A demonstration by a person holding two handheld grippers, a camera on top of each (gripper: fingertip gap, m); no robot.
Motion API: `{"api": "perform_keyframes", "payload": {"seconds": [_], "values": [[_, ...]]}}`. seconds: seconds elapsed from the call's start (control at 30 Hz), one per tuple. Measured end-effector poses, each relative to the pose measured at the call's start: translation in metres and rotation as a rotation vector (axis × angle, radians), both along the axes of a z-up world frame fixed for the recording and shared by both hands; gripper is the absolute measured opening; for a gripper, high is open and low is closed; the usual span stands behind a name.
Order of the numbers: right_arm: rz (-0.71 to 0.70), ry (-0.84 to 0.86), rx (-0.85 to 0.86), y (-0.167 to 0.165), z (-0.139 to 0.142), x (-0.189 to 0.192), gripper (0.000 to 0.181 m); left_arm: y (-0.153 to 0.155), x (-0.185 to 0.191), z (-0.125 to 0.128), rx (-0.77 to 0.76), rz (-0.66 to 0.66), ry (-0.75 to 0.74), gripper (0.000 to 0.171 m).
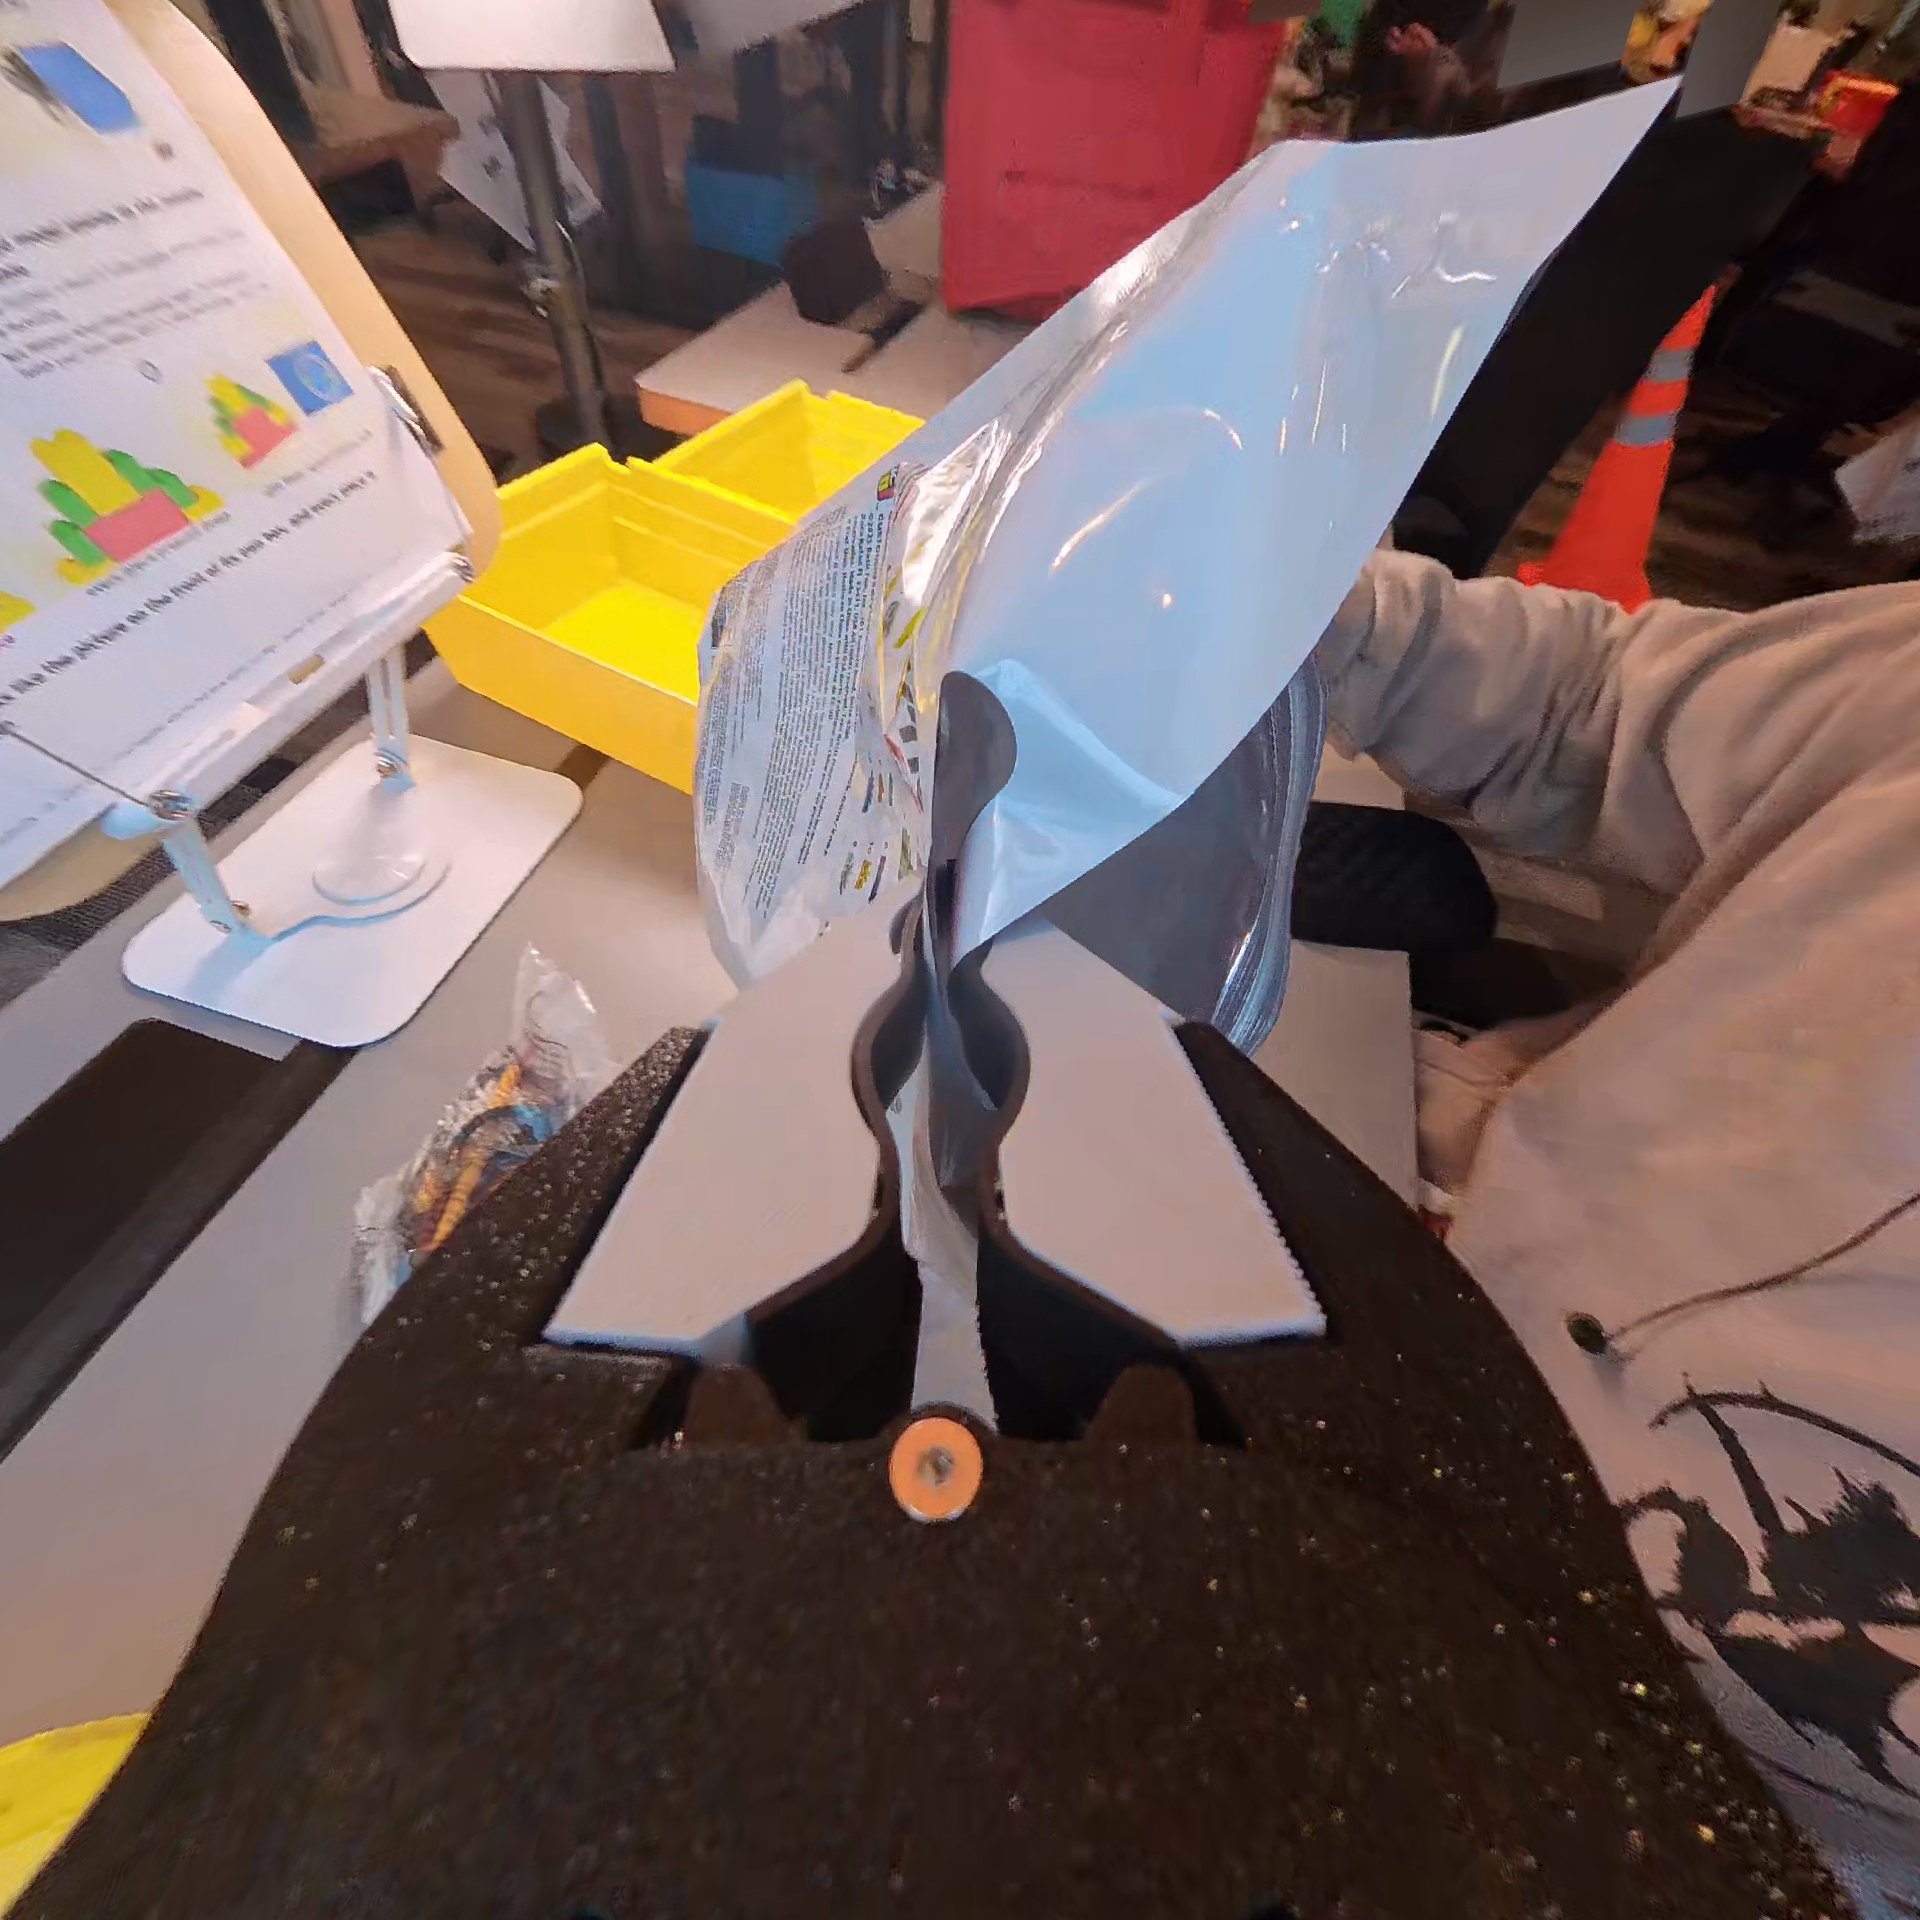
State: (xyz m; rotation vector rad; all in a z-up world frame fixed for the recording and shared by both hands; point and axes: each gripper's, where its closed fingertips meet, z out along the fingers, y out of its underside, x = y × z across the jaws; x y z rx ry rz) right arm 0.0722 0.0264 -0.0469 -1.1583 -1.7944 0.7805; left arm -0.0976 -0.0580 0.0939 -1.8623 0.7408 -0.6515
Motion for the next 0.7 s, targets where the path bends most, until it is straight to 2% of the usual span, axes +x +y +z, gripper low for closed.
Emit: {"api": "perform_keyframes", "payload": {"seconds": [0.07, 0.13, 0.17, 0.23, 0.27, 0.33, 0.37, 0.47, 0.53, 0.6, 0.63, 0.7], "values": [[-0.035, 0.13, 0.06, 0.005, 0.05, -0.003, 0.087, -0.003, 0.012, -0.007, -0.067, -0.08, 0.019, 0.0], [-0.029, 0.184, 0.111, 0.0, 0.085, -0.008, 0.098, -0.009, 0.029, -0.014, -0.113, -0.184, 0.054, 0.0], [-0.017, 0.174, 0.138, -0.003, 0.093, -0.011, 0.103, -0.012, 0.039, -0.017, -0.126, -0.234, 0.071, 0.0], [0.045, 0.093, 0.176, -0.015, 0.087, -0.019, 0.103, -0.023, 0.06, -0.019, -0.15, -0.346, 0.074, 0.001], [0.084, 0.051, 0.19, -0.022, 0.079, -0.022, 0.089, -0.027, 0.068, -0.018, -0.152, -0.385, 0.077, 0.003], [0.183, -0.028, 0.183, -0.036, 0.062, -0.015, 0.019, -0.028, 0.073, -0.014, -0.11, -0.394, 0.099, 0.012], [0.176, -0.005, 0.14, -0.035, 0.065, -0.013, 0.004, -0.029, 0.071, -0.005, -0.057, -0.389, 0.085, 0.018], [0.11, 0.109, -0.157, -0.016, 0.078, 0.006, 0.0, -0.037, 0.049, 0.032, 0.133, -0.343, -0.077, 0.043], [0.088, 0.206, -0.439, -0.005, 0.083, 0.02, 0.0, -0.039, 0.026, 0.046, 0.211, -0.272, -0.232, 0.061], [0.089, 0.31, -0.699, 0.002, 0.084, 0.029, 0.0, -0.023, 0.009, 0.03, 0.225, -0.14, -0.308, 0.081], [0.108, 0.363, -0.801, 0.001, 0.083, 0.03, 0.0, -0.01, 0.007, 0.011, 0.205, -0.074, -0.312, 0.086], [0.114, 0.411, -0.908, 0.0, 0.074, 0.025, 0.0, 0.011, 0.021, -0.029, 0.131, -0.025, -0.367, 0.089]]}}
